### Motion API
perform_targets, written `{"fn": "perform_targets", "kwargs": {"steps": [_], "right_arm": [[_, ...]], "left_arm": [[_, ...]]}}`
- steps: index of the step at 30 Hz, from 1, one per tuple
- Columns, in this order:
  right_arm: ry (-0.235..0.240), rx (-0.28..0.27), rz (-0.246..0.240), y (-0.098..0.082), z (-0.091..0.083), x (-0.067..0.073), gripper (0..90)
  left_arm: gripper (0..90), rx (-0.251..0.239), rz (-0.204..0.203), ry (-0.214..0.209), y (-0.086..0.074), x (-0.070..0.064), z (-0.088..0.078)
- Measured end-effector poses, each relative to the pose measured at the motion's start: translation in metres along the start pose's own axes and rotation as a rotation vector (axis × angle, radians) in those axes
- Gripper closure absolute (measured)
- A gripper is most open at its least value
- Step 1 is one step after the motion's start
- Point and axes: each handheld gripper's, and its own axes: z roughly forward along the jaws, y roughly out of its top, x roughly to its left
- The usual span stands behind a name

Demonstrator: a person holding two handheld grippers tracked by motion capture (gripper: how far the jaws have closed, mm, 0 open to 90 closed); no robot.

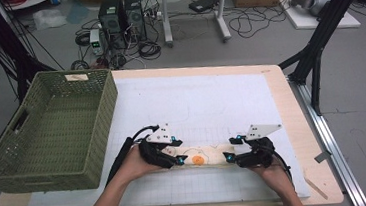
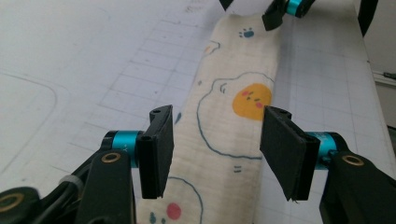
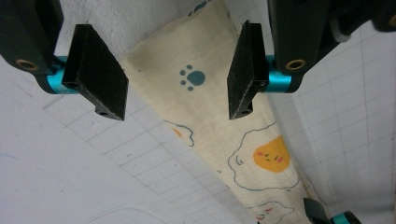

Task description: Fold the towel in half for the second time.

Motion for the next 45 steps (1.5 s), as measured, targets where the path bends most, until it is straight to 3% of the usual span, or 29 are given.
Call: {"fn": "perform_targets", "kwargs": {"steps": [3, 9, 14, 17, 20, 22, 26, 31, 40, 45], "right_arm": [[-0.002, 0.002, -0.001, 0.000, 0.000, 0.001, 37.8], [0.002, 0.003, -0.003, 0.000, 0.000, 0.001, 37.8], [0.001, 0.003, 0.002, 0.000, -0.001, 0.001, 37.8], [-0.002, 0.001, -0.005, 0.000, -0.001, 0.002, 37.8], [-0.003, -0.001, -0.010, 0.001, -0.002, 0.002, 37.8], [-0.004, -0.001, -0.011, 0.001, -0.002, 0.003, 37.8], [-0.006, -0.001, -0.013, 0.001, -0.002, 0.003, 37.8], [-0.009, -0.005, -0.017, 0.002, -0.002, 0.004, 37.7], [-0.016, -0.017, -0.010, 0.002, -0.005, 0.003, 37.3], [-0.019, -0.029, -0.002, 0.002, -0.006, 0.002, 37.2]], "left_arm": [[44.5, 0.019, 0.010, -0.024, -0.002, 0.000, 0.006], [44.0, 0.056, -0.028, -0.070, -0.008, 0.008, 0.017], [42.4, 0.125, -0.023, -0.095, -0.013, 0.007, 0.023], [37.4, 0.132, 0.002, -0.088, -0.013, 0.003, 0.026], [37.5, 0.132, 0.003, -0.074, -0.013, 0.002, 0.027], [41.5, 0.142, 0.044, -0.044, -0.012, 0.000, 0.027], [48.9, 0.159, 0.077, 0.004, -0.010, -0.004, 0.028], [54.5, 0.159, 0.076, 0.029, -0.010, -0.004, 0.028], [76.4, 0.163, 0.082, 0.092, -0.009, -0.003, 0.028], [79.6, 0.159, 0.064, 0.121, -0.009, -0.005, 0.028]]}}
